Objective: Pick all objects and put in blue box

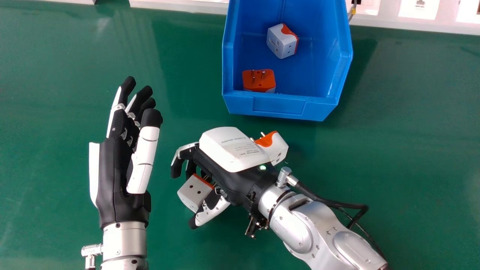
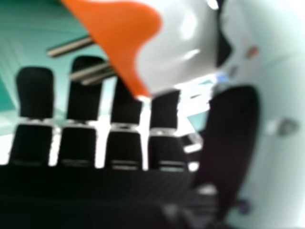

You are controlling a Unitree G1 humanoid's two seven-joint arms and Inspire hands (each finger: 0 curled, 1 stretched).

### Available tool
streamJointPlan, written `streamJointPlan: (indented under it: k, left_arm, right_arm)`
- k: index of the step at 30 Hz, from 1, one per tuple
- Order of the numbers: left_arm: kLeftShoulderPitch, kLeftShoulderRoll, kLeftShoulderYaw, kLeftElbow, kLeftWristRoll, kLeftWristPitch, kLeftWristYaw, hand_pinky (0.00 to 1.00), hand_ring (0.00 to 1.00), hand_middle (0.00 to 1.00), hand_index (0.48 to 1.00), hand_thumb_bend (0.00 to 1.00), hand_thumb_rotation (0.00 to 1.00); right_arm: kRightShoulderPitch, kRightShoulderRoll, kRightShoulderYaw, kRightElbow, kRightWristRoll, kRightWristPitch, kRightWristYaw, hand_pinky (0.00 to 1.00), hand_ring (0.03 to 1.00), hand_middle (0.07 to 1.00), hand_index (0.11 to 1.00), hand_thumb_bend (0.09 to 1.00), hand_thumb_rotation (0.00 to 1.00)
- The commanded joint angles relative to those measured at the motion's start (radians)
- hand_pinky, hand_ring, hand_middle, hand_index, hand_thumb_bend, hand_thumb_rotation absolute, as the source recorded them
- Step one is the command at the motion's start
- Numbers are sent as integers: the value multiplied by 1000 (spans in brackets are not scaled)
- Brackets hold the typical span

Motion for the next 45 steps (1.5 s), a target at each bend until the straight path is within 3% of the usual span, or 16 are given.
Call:
streamJointPlan:
  k: [1,5,8,13,18,22,28,30,32,35,40,43,45]
  left_arm:
    - [5,-5,-6,-31,11,-11,4,818,878,884,920,778,763]
    - [8,-8,-9,-40,38,-6,23,819,878,884,920,776,762]
    - [10,-10,-12,-45,58,-4,38,819,878,884,920,776,762]
    - [14,-7,-14,-45,72,-7,51,820,878,884,920,772,762]
    - [14,-7,-16,-35,69,-16,51,817,876,883,917,769,769]
    - [-1,-13,-17,-24,66,-14,56,815,874,881,916,767,775]
    - [-18,-9,-17,-8,49,-20,55,815,874,881,916,767,775]
    - [-29,-3,-13,0,44,-22,53,814,873,880,915,761,779]
    - [-44,6,-11,8,38,-23,46,814,873,880,915,761,779]
    - [-51,12,-7,9,27,-25,34,814,873,880,915,761,779]
    - [-57,3,-3,19,35,-31,37,816,872,879,914,757,782]
    - [-50,4,-2,19,37,-37,35,821,874,880,913,752,785]
    - [-48,5,1,18,34,-40,33,821,874,880,913,752,785]
  right_arm:
    - [0,-10,-34,-88,22,9,16,307,418,512,588,602,41]
    - [58,-38,-140,-333,59,76,70,288,404,499,576,583,32]
    - [84,-35,-163,-426,48,113,85,288,404,499,576,583,32]
    - [98,-41,-173,-487,43,123,97,262,392,485,565,568,26]
    - [84,-78,-220,-536,41,123,107,269,390,484,560,556,20]
    - [8,-127,-368,-550,99,117,85,280,387,482,553,548,16]
    - [-226,-209,-475,-356,92,83,11,280,387,482,553,548,16]
    - [-326,-234,-464,-258,68,61,-3,287,385,486,550,540,13]
    - [-498,-232,-394,49,19,-7,-77,287,385,486,550,540,13]
    - [-679,-220,-309,424,-37,-90,-187,287,385,486,550,540,13]
    - [-815,-213,-225,689,-92,-133,-282,298,391,488,541,535,10]
    - [-877,-204,-164,833,-123,-162,-357,314,395,493,530,531,8]
    - [-898,-189,-144,876,-117,-125,-314,314,395,493,530,531,8]
